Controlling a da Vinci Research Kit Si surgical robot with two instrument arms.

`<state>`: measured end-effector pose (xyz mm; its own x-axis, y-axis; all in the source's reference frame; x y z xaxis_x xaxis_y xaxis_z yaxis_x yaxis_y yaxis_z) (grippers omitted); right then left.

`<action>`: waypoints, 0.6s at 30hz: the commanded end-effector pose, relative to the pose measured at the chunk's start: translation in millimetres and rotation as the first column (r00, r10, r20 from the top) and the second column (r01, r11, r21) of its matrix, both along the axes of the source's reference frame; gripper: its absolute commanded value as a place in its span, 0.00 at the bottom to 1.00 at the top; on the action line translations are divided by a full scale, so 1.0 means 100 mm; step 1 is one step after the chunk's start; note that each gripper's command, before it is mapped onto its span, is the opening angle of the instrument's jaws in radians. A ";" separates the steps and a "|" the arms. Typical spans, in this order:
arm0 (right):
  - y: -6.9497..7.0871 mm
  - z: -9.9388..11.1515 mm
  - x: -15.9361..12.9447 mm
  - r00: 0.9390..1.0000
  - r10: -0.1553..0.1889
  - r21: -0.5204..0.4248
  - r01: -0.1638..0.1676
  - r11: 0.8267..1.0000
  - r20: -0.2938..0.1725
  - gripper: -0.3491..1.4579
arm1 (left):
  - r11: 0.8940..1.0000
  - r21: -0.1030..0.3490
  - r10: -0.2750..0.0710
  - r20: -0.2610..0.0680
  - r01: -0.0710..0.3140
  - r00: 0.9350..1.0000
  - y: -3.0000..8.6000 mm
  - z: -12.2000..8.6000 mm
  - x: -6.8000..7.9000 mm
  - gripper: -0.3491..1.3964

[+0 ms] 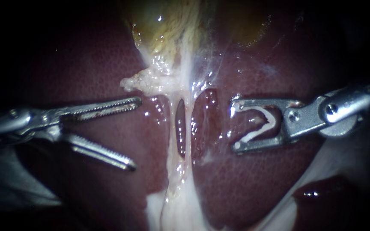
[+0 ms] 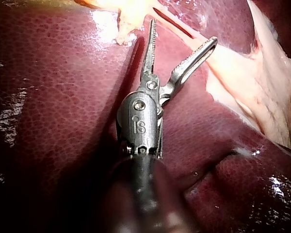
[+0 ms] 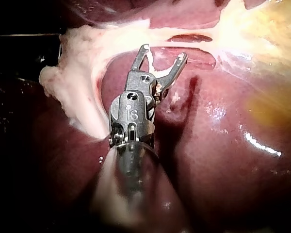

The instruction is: Grabbing gallbladder

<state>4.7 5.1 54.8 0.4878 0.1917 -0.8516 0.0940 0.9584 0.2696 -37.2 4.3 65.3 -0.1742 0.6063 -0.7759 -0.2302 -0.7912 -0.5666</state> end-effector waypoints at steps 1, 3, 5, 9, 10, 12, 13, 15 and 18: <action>0.000 0.000 0.000 1.000 0.000 0.000 0.000 1.000 0.000 0.47 | 1.000 0.005 -0.009 -0.005 0.009 1.000 0.004 -0.001 0.001 0.63; 0.000 0.000 0.000 1.000 0.000 0.000 0.000 1.000 0.000 0.47 | 0.999 0.008 -0.036 -0.021 0.036 0.999 0.013 -0.001 0.003 0.62; 0.000 0.000 0.000 1.000 0.000 0.000 0.000 1.000 0.000 0.47 | 0.999 0.009 -0.054 -0.032 0.054 0.998 0.025 0.001 0.007 0.61; 0.000 0.000 0.000 1.000 0.000 0.000 0.000 1.000 0.000 0.47 | 0.996 0.009 -0.092 -0.056 0.093 0.994 0.048 0.007 0.014 0.58; 0.000 0.000 0.000 1.000 0.000 0.000 0.000 1.000 0.000 0.47 | 0.995 0.008 -0.102 -0.063 0.103 0.993 0.053 0.009 0.016 0.57; 0.000 0.000 0.000 1.000 0.000 0.000 0.000 1.000 0.000 0.47 | 0.992 0.013 -0.122 -0.075 0.124 0.990 0.063 0.014 0.018 0.54; 0.000 0.000 0.000 1.000 0.000 0.000 0.000 1.000 0.000 0.47 | 0.991 0.018 -0.130 -0.079 0.131 0.988 0.067 0.016 0.018 0.52; 0.000 0.000 0.000 1.000 0.000 0.000 0.000 1.000 0.000 0.47 | 0.989 0.023 -0.142 -0.086 0.145 0.986 0.072 0.023 0.018 0.50; 0.000 0.000 0.000 1.000 0.000 0.000 0.000 1.000 0.000 0.47 | 0.986 0.036 -0.159 -0.094 0.162 0.983 0.076 0.031 0.018 0.49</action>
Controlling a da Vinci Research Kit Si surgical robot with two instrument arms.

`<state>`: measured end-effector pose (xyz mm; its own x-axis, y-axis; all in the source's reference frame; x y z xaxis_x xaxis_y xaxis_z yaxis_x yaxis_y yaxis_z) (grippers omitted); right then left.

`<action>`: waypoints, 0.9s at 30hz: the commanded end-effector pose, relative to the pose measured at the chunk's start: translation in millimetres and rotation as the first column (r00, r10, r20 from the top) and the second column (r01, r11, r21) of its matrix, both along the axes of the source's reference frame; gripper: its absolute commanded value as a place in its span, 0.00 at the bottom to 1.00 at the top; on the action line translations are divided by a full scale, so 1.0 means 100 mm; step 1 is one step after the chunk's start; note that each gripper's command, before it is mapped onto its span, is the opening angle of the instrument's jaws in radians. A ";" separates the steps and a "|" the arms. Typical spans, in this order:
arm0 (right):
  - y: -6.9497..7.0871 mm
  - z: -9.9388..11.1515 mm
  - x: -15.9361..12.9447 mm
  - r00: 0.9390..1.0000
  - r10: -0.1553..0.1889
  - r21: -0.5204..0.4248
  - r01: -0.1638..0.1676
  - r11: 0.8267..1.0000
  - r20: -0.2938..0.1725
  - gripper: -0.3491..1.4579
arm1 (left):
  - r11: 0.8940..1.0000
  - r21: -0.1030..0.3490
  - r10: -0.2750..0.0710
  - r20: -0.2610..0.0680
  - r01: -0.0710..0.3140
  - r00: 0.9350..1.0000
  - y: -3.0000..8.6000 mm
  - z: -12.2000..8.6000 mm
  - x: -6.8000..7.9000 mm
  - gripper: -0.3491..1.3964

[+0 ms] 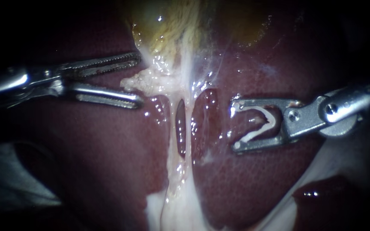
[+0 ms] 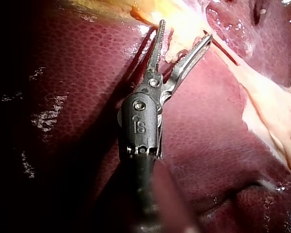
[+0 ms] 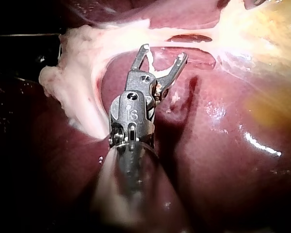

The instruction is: Grabbing gallbladder

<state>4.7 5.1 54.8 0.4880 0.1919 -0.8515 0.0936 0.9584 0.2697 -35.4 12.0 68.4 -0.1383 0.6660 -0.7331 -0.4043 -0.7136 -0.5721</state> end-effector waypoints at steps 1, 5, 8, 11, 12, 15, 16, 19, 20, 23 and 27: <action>0.000 0.000 0.000 1.000 0.000 0.000 0.000 1.000 0.000 0.47 | 1.000 -0.002 -0.002 -0.003 0.002 1.000 0.000 0.003 -0.001 0.49; 0.000 0.000 0.000 1.000 0.000 0.000 0.000 1.000 0.000 0.47 | 1.000 0.013 -0.017 -0.014 0.017 1.000 0.000 0.008 -0.001 0.47; 0.000 0.000 0.001 1.000 0.000 0.000 0.000 1.000 0.000 0.47 | 0.999 0.031 -0.021 -0.029 0.022 0.999 -0.003 0.010 -0.001 0.43; -0.001 -0.001 0.001 1.000 -0.001 0.000 0.001 1.000 0.000 0.47 | 0.999 0.041 -0.028 -0.043 0.029 0.999 -0.007 0.011 -0.001 0.41; -0.001 -0.001 0.001 1.000 -0.001 0.000 0.001 1.000 0.000 0.47 | 0.998 0.046 -0.032 -0.044 0.034 0.999 -0.009 0.011 -0.001 0.40; -0.001 -0.001 0.001 1.000 -0.001 0.000 0.001 1.000 0.000 0.47 | 0.998 0.060 -0.027 -0.050 0.030 0.998 -0.014 0.010 -0.001 0.38; -0.001 -0.001 0.001 1.000 -0.001 0.000 0.001 1.000 0.000 0.47 | 0.998 0.061 -0.025 -0.052 0.028 0.998 -0.016 0.008 -0.002 0.37; -0.001 -0.001 0.001 1.000 -0.001 0.000 0.001 1.000 0.000 0.47 | 0.997 0.069 -0.022 -0.051 0.026 0.998 -0.022 0.001 -0.003 0.37; -0.001 -0.001 0.001 1.000 -0.001 0.000 0.001 1.000 0.000 0.47 | 0.997 0.075 -0.023 -0.049 0.026 0.999 -0.024 -0.001 -0.004 0.36; -0.001 -0.001 0.001 1.000 -0.001 0.000 0.001 1.000 0.000 0.47 | 0.996 0.088 -0.022 -0.047 0.026 0.999 -0.029 -0.008 -0.006 0.33; -0.001 -0.001 0.001 1.000 -0.001 0.000 0.001 1.000 0.000 0.47 | 0.994 0.101 -0.023 -0.051 0.028 0.998 -0.033 -0.012 -0.007 0.28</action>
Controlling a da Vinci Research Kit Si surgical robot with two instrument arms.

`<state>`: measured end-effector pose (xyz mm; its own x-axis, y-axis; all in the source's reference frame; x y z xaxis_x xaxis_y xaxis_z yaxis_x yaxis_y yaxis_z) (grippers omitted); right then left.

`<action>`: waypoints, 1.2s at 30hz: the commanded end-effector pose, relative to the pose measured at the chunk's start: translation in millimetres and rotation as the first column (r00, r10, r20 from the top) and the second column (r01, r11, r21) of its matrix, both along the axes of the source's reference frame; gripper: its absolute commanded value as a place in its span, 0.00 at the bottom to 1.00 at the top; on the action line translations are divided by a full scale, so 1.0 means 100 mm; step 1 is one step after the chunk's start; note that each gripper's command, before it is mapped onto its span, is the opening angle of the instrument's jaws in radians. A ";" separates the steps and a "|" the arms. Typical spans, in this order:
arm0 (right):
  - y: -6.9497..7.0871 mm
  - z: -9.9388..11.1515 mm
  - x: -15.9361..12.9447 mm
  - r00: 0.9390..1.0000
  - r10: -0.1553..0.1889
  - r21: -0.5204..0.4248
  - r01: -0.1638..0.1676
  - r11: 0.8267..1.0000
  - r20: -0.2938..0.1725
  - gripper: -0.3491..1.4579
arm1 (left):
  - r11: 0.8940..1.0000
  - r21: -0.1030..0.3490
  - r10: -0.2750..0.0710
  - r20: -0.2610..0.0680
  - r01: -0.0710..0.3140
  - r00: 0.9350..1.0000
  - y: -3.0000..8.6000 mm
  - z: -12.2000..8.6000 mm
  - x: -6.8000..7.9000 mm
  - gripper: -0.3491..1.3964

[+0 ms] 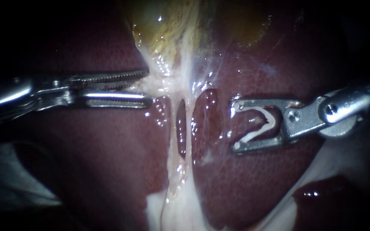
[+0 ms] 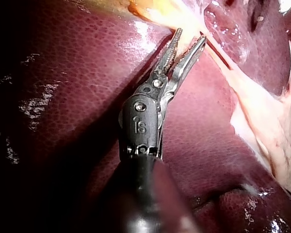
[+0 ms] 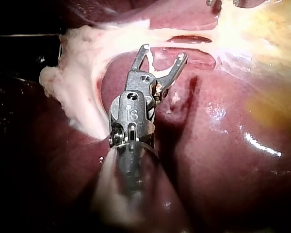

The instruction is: Grabbing gallbladder

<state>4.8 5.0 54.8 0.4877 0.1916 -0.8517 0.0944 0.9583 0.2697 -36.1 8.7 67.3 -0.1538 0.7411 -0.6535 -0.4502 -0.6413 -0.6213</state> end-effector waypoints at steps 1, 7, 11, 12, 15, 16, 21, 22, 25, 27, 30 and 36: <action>0.000 0.000 0.000 1.000 0.000 0.000 0.000 1.000 0.000 0.47 | 1.000 0.000 0.002 0.000 -0.002 1.000 0.000 0.000 0.000 0.28; 0.000 0.000 0.000 1.000 0.000 0.000 0.000 1.000 0.000 0.47 | 1.000 0.022 0.002 -0.009 -0.002 1.000 0.000 0.009 0.000 0.21; 0.000 0.000 0.001 1.000 0.000 0.000 0.000 1.000 0.000 0.47 | 1.000 0.019 0.008 -0.017 -0.007 1.000 -0.002 0.021 0.001 0.21; 0.000 0.000 0.001 1.000 0.000 0.000 0.000 1.000 0.000 0.47 | 1.000 0.019 0.009 -0.019 -0.009 1.000 -0.002 0.022 0.001 0.21; 0.000 0.000 0.001 1.000 0.000 0.000 0.000 1.000 0.000 0.47 | 1.000 0.025 0.010 -0.024 -0.009 1.000 -0.003 0.025 0.001 0.20; 0.000 0.000 0.001 1.000 0.000 0.000 0.000 1.000 0.000 0.47 | 1.000 0.025 0.010 -0.024 -0.009 1.000 -0.003 0.025 0.001 0.18; 0.000 0.000 0.001 1.000 0.000 0.000 0.000 1.000 0.000 0.47 | 0.998 0.062 0.006 -0.033 -0.003 0.999 -0.004 0.021 0.004 0.00; 0.000 0.000 0.001 1.000 0.000 0.000 0.000 1.000 0.000 0.47 | 0.997 0.075 0.003 -0.034 0.000 0.999 -0.004 0.019 0.005 0.00; 0.000 0.000 0.001 1.000 0.000 0.000 0.000 1.000 0.000 0.47 | 0.995 0.099 0.003 -0.025 -0.001 1.000 -0.002 0.007 0.008 0.00; 0.000 0.000 0.001 1.000 0.000 0.000 0.000 1.000 0.000 0.47 | 0.994 0.106 0.009 -0.020 -0.006 1.000 0.001 -0.002 0.009 0.00; 0.000 0.000 0.001 1.000 0.000 0.000 0.000 1.000 0.000 0.47 | 0.993 0.115 0.023 -0.007 -0.023 1.000 0.003 -0.012 0.011 0.00; 0.000 0.000 0.000 1.000 0.000 0.000 0.000 1.000 0.000 0.47 | 0.990 0.136 0.028 0.003 -0.028 1.000 0.009 -0.029 0.022 0.00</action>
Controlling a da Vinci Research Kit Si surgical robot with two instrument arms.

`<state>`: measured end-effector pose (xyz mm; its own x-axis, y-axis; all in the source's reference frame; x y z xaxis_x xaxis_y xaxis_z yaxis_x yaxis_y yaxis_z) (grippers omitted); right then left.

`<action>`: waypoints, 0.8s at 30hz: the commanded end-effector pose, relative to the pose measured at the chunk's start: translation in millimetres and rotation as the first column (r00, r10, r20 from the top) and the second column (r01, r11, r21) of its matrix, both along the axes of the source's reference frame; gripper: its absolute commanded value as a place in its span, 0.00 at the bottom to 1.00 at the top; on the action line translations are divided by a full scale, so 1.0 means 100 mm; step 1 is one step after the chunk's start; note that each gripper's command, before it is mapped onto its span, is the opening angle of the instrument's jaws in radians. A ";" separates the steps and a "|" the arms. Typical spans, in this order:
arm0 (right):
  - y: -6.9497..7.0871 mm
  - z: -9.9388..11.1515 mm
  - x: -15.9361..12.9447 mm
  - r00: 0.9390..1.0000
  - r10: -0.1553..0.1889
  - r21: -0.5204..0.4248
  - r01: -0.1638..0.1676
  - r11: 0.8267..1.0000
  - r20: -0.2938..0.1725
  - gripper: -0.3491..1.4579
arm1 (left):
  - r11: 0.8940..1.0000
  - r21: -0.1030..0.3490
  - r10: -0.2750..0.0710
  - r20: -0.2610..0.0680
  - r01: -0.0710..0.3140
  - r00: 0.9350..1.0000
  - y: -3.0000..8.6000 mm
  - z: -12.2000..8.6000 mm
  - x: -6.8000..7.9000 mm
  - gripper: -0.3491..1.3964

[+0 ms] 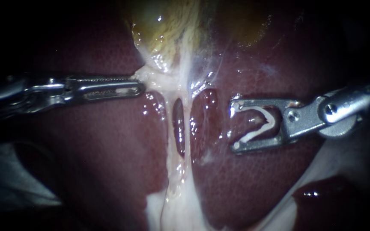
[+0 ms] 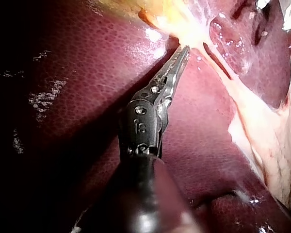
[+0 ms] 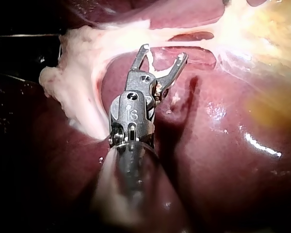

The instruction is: Grabbing gallbladder

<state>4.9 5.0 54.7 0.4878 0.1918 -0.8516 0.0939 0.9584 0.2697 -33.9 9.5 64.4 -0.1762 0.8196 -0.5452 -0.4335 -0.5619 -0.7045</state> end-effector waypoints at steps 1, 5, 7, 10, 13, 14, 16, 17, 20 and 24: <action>0.000 0.000 -0.001 1.000 0.000 0.000 0.000 1.000 0.000 0.47 | 1.000 0.003 0.003 0.005 -0.003 1.000 0.005 -0.005 0.004 0.00; 0.000 0.000 -0.001 1.000 -0.001 0.000 0.001 1.000 0.000 0.47 | 1.000 0.017 0.002 0.008 -0.003 1.000 0.027 -0.024 0.021 0.00; 0.000 0.000 -0.001 1.000 -0.001 0.000 0.001 1.000 0.000 0.47 | 1.000 0.021 -0.007 0.001 0.007 1.000 0.038 -0.033 0.031 0.00; 0.000 0.000 -0.001 1.000 -0.001 0.000 0.001 1.000 0.000 0.47 | 0.999 0.030 -0.022 -0.004 0.022 1.000 0.049 -0.043 0.045 0.00; 0.000 0.000 -0.001 1.000 -0.001 0.000 0.001 1.000 0.000 0.47 | 0.999 0.031 -0.026 -0.004 0.026 1.000 0.051 -0.045 0.051 0.00; 0.000 0.000 -0.001 1.000 -0.001 0.000 0.001 1.000 0.000 0.47 | 0.999 0.031 -0.026 -0.004 0.027 1.000 0.051 -0.045 0.052 0.00; 0.000 0.000 -0.001 1.000 -0.001 0.000 0.001 1.000 0.000 0.47 | 0.999 0.030 -0.027 -0.005 0.027 1.000 0.049 -0.044 0.051 0.00; 0.000 0.000 -0.001 1.000 -0.001 0.000 0.001 1.000 0.000 0.47 | 0.999 0.029 -0.028 -0.005 0.028 1.000 0.049 -0.044 0.050 0.00; 0.000 0.000 -0.001 1.000 0.000 0.000 0.000 1.000 0.000 0.47 | 0.999 0.028 -0.029 -0.006 0.030 1.000 0.048 -0.043 0.048 0.00; 0.000 0.000 -0.001 1.000 0.000 0.000 0.000 1.000 0.000 0.47 | 0.999 0.028 -0.030 -0.007 0.031 1.000 0.047 -0.043 0.047 0.00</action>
